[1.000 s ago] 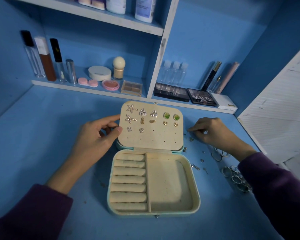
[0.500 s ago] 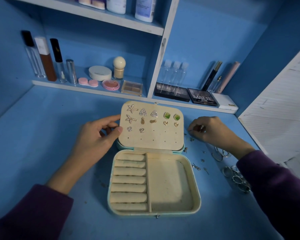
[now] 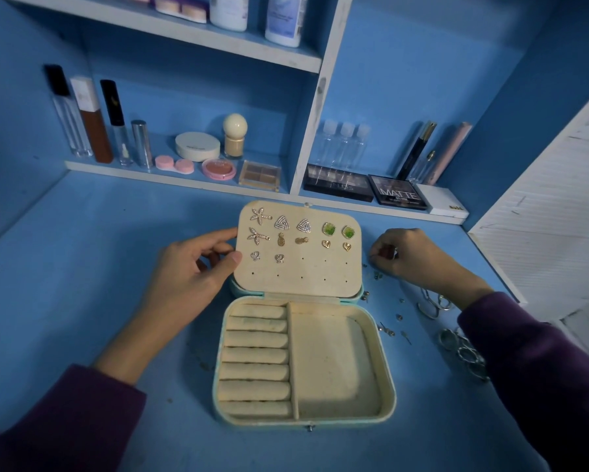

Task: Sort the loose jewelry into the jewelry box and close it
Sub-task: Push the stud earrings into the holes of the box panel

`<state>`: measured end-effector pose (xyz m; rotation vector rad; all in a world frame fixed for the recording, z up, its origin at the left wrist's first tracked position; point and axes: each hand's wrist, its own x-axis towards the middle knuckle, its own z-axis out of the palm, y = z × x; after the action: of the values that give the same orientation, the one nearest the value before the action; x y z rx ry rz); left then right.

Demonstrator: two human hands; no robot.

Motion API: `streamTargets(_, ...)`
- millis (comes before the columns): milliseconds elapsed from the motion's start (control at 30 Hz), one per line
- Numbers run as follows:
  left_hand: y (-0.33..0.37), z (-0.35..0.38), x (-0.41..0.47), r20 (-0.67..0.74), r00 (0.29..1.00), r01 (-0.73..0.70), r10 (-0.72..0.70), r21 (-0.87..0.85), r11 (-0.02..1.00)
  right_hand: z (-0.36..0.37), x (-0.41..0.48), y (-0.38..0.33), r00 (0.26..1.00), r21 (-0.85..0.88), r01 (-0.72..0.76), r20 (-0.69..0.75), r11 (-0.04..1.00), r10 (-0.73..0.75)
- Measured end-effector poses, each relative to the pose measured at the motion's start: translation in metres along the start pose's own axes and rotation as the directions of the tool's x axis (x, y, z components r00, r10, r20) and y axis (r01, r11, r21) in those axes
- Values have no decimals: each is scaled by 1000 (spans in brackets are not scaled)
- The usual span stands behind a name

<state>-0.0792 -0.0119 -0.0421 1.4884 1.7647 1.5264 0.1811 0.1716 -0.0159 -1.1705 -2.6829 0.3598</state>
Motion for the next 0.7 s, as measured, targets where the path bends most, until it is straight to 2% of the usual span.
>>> streamTargets(133, 1, 0, -1, 0, 1000, 8, -8, -9, 1000, -2, -3, -6, 999, 61, -32, -19, 998, 34)
streamTargets(233, 1, -1, -1, 1, 1000, 11, -11, -8, 1000, -6, -11, -18, 987, 328, -65, -115, 943, 109)
streamTargets(300, 1, 0, -1, 1, 1000, 14, -14, -13, 1000, -9, -18, -35, 982, 557, -53, -121, 828, 144)
streamTargets(333, 2, 0, -1, 1, 1000, 16, -16, -17, 1000, -9, -23, -44, 984, 611, -29, -123, 791, 131)
streamTargets(400, 2, 0, 0, 2, 1000, 18, -18, -19, 1000, -4, -30, -61, 986, 550, 77, -168, 832, 20)
streamTargets(500, 2, 0, -1, 6, 1000, 18, -17, -11, 1000, 14, -35, -73, 939, 185, 287, -250, 940, -238)
streamTargets(567, 0, 0, 0, 2, 1000, 15, -15, -11, 1000, 22, -35, -73, 915, 16, 317, -267, 948, -302)
streamTargets(700, 0, 0, 0, -7, 1000, 19, -19, -11, 1000, 24, -34, -73, 901, 0, 330, -297, 944, -315)
